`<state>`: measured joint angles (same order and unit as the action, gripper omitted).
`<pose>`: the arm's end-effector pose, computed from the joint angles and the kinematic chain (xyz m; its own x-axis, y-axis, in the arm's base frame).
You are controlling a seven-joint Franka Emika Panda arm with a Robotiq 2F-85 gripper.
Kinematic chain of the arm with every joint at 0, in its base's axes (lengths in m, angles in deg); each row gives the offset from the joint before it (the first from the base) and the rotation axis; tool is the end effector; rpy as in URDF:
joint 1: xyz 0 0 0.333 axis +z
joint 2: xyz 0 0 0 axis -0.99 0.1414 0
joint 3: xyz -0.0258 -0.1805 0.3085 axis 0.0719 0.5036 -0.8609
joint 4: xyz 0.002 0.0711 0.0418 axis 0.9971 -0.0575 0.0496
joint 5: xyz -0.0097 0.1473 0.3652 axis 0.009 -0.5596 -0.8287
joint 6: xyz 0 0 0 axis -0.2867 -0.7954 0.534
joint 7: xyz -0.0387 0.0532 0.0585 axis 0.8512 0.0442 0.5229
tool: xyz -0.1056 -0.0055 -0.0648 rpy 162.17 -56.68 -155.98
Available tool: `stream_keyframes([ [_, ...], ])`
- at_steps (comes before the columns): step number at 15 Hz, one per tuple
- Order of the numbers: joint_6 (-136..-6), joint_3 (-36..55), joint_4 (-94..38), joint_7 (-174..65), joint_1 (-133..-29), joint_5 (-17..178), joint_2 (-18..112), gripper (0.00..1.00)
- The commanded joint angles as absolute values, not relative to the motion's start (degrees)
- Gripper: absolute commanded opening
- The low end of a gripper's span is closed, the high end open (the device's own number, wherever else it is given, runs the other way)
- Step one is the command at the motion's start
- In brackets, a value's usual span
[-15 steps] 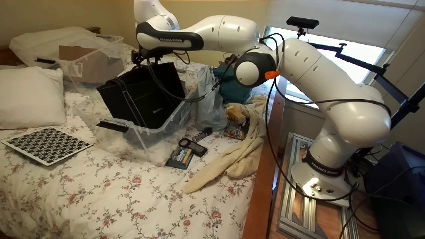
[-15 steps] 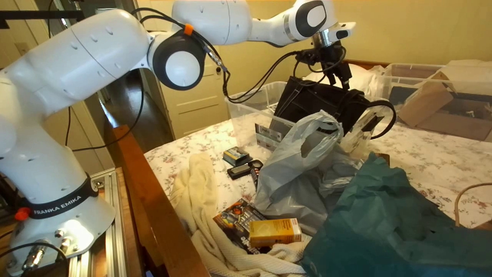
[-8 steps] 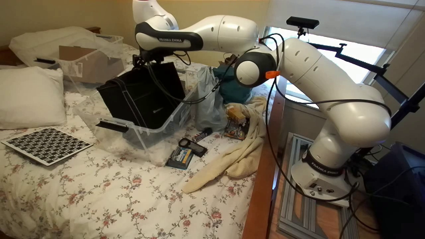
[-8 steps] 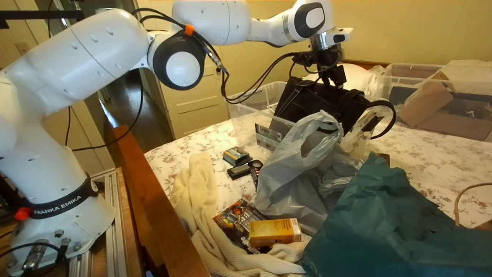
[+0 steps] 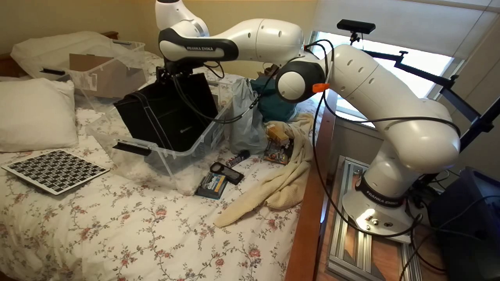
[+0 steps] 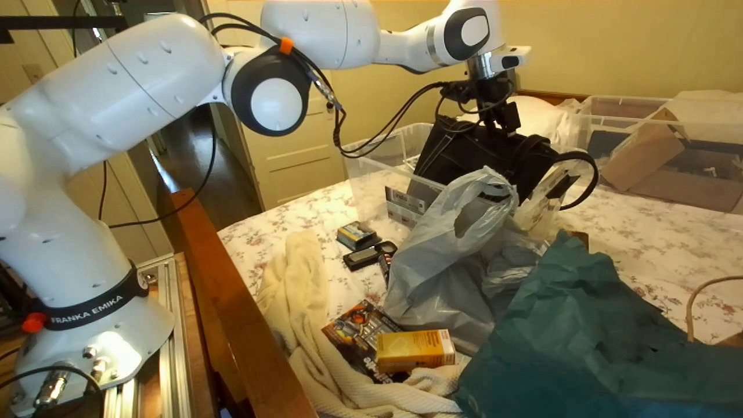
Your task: Remove the white box from the front small pocket of the black bag and put it in the big pocket
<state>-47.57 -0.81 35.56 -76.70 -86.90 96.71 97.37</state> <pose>0.8691 -0.0673 0.3499 0.8590 -0.3920 0.3294 -0.4414 -0.8930 0.0883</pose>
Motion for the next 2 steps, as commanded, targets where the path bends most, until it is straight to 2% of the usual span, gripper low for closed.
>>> stream_keyframes([
  [1, -47.6, -0.8, 35.5, -76.7, -86.9, 96.7, 97.4, 1.00],
  [2, -47.6, -0.8, 35.5, -76.7, -86.9, 96.7, 97.4, 1.00],
])
